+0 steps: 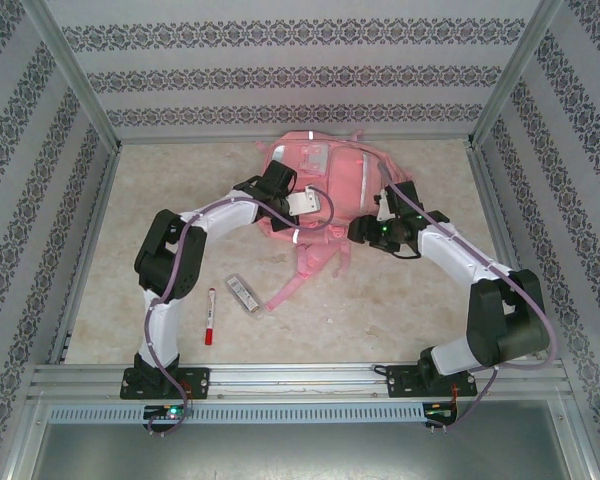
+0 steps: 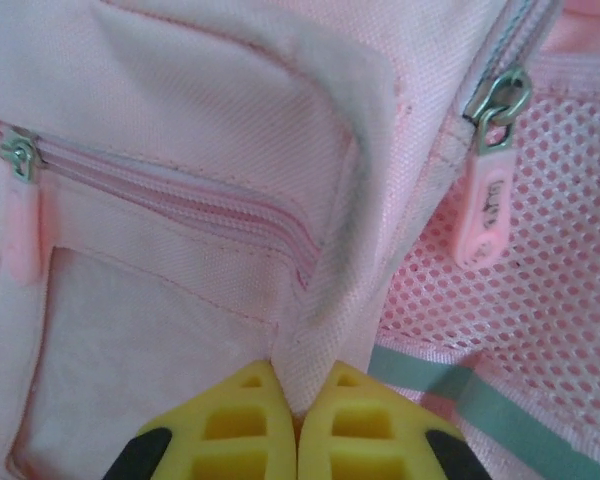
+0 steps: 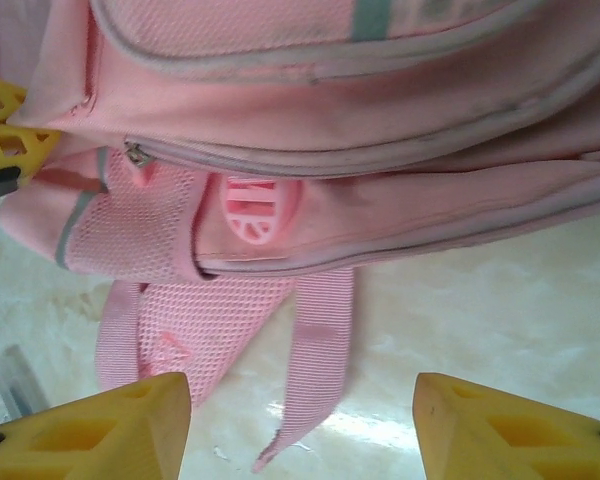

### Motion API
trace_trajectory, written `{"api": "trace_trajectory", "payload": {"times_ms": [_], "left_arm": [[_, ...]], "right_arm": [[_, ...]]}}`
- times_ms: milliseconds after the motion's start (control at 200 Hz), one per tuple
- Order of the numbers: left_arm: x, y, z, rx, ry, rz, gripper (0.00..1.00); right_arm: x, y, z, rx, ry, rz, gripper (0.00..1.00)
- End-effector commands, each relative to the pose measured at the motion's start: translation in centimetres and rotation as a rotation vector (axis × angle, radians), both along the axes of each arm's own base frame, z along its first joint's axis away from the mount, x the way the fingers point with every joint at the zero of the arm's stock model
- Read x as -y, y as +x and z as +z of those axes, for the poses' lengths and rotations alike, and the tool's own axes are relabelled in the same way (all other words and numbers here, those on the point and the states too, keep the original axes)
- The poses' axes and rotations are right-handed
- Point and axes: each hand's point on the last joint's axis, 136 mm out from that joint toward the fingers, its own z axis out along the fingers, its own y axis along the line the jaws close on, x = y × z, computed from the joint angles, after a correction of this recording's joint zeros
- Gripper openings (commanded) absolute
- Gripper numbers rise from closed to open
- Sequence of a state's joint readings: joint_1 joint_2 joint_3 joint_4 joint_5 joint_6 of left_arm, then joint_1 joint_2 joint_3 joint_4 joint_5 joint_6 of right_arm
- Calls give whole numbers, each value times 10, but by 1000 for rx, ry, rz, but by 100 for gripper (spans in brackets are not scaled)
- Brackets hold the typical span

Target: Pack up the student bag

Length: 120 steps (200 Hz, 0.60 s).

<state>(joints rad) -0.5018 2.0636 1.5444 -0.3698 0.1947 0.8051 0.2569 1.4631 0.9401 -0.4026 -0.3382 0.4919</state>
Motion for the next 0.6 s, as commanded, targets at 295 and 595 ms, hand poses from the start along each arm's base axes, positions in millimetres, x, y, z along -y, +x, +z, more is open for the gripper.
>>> {"api": "trace_trajectory", "payload": {"times_ms": [295,595], "left_arm": [[16,-73,63,-364,-200,46,0],[24,-83,67,-514,-263,146,0]], "right_arm": [[-54,6,-5,116,-62,221,55],[-79,8,-4,211,-110,240,43]]}}
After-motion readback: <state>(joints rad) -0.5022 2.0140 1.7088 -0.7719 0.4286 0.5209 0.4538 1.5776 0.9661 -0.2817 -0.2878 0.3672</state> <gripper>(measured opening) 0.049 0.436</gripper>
